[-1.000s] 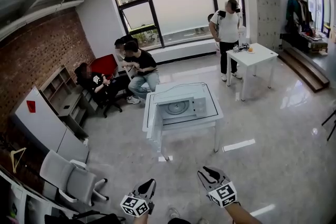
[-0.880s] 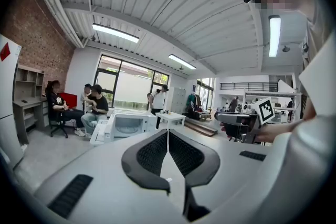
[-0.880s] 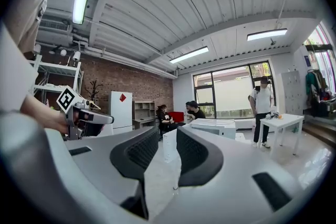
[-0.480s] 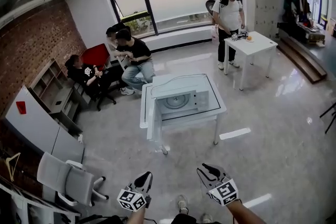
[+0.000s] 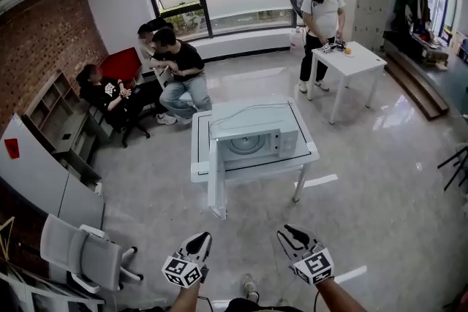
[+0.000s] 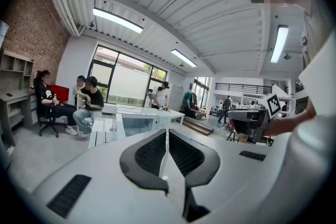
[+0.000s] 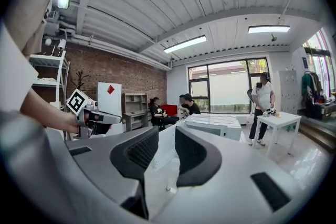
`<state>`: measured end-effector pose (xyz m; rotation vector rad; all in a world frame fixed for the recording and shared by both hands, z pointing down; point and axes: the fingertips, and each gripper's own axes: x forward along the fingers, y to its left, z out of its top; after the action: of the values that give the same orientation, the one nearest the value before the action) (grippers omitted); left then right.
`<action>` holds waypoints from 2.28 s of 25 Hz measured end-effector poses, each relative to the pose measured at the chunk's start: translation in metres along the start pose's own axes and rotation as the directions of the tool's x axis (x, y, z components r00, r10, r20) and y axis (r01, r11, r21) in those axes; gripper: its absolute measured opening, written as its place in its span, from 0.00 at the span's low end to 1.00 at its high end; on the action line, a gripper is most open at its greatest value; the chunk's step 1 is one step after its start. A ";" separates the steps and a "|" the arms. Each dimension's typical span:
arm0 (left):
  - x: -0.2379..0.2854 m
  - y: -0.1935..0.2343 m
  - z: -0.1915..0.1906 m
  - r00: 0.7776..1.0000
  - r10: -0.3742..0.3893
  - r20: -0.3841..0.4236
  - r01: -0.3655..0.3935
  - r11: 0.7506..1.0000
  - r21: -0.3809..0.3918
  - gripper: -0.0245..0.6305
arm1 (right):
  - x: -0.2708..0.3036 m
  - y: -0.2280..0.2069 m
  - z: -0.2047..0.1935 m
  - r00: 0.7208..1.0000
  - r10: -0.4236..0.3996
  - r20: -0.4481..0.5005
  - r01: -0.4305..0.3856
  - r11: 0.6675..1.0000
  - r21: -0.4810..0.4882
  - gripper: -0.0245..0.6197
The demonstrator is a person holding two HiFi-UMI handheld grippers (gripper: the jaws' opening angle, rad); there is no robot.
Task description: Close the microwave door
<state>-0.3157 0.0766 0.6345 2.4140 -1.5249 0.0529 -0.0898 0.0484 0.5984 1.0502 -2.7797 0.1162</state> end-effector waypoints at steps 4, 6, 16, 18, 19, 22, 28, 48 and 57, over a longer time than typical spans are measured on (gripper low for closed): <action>0.017 0.029 0.010 1.000 -0.028 -0.008 0.028 1.000 0.002 0.05 | 0.027 -0.008 0.008 1.000 -0.031 0.001 0.031 0.999 0.014 0.18; 0.025 0.042 0.013 0.999 -0.043 -0.012 0.043 0.999 0.005 0.05 | 0.041 -0.011 0.007 0.999 -0.048 -0.003 0.048 0.999 0.011 0.18; 0.057 0.086 0.023 0.995 -0.102 -0.024 0.103 0.994 0.046 0.05 | 0.089 -0.021 0.013 0.996 -0.093 0.016 0.093 0.996 -0.008 0.18; 0.060 0.090 0.025 0.995 -0.102 -0.022 0.103 0.994 0.045 0.05 | 0.092 -0.024 0.017 0.996 -0.093 0.017 0.093 0.995 -0.017 0.18; 0.062 0.093 0.026 0.995 -0.101 -0.021 0.102 0.994 0.045 0.05 | 0.093 -0.027 0.019 0.995 -0.095 0.019 0.095 0.995 -0.021 0.18; 0.070 0.100 0.027 0.995 -0.096 -0.021 0.097 0.994 0.041 0.05 | 0.097 -0.034 0.027 0.995 -0.097 0.035 0.098 0.995 -0.032 0.18; 0.086 0.100 0.039 0.993 -0.114 0.007 0.113 0.992 0.046 0.05 | 0.110 -0.042 0.038 0.997 -0.049 0.063 0.052 0.998 -0.045 0.18; 0.140 0.138 -0.033 0.989 0.013 -0.148 -0.019 0.999 -0.034 0.36 | 0.168 -0.109 0.049 0.986 0.167 -0.013 -0.167 0.982 -0.085 0.18; 0.152 0.146 -0.083 0.963 -0.018 -0.268 -0.002 0.997 -0.074 0.42 | 0.182 -0.105 0.041 0.980 0.196 -0.017 -0.197 0.977 -0.080 0.18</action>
<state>-0.3685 -0.0945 0.7735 2.2474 -1.3692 0.3044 -0.1594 -0.1537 0.5928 0.7525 -2.8469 0.0321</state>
